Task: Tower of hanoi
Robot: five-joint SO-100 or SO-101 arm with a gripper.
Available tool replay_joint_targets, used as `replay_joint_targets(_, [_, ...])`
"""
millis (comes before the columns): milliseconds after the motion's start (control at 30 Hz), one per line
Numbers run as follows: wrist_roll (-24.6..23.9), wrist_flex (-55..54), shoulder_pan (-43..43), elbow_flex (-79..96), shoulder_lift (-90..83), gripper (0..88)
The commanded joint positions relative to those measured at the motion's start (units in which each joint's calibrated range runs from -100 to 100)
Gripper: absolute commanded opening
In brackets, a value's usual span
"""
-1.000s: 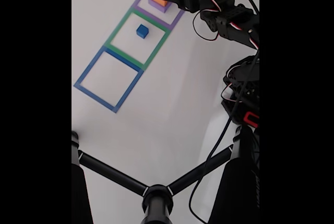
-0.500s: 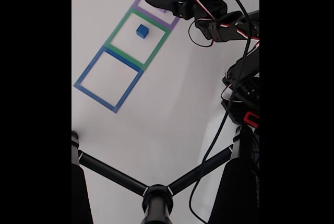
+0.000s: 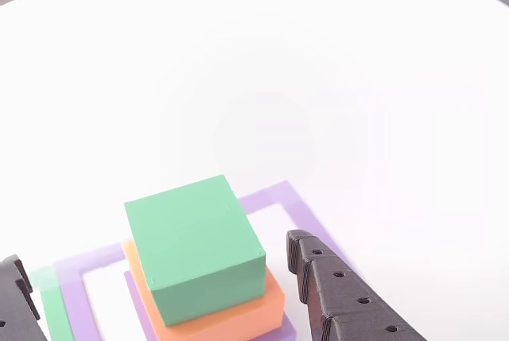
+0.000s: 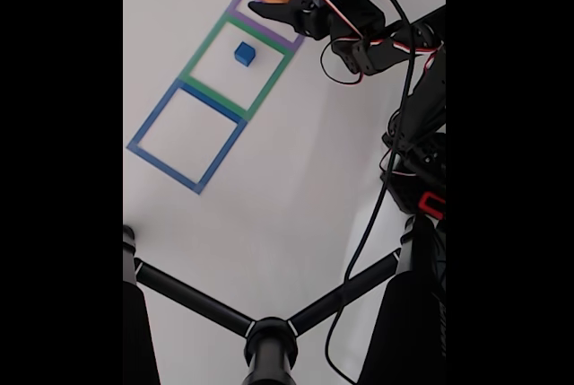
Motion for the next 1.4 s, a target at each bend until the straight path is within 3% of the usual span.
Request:
replay_joint_targets(0, [0.00,-1.45,-0.55,-2.65,-0.10,37.9])
replay_joint_targets(433, [0.00,-1.45,-1.90,-2.74,0.70,30.2])
replay_joint_targets(933, [0.00,-1.45,-2.66,-2.74,1.19,14.7])
replay_joint_targets(1367, [0.00,-0.81,-3.24,-2.83,0.46,10.3])
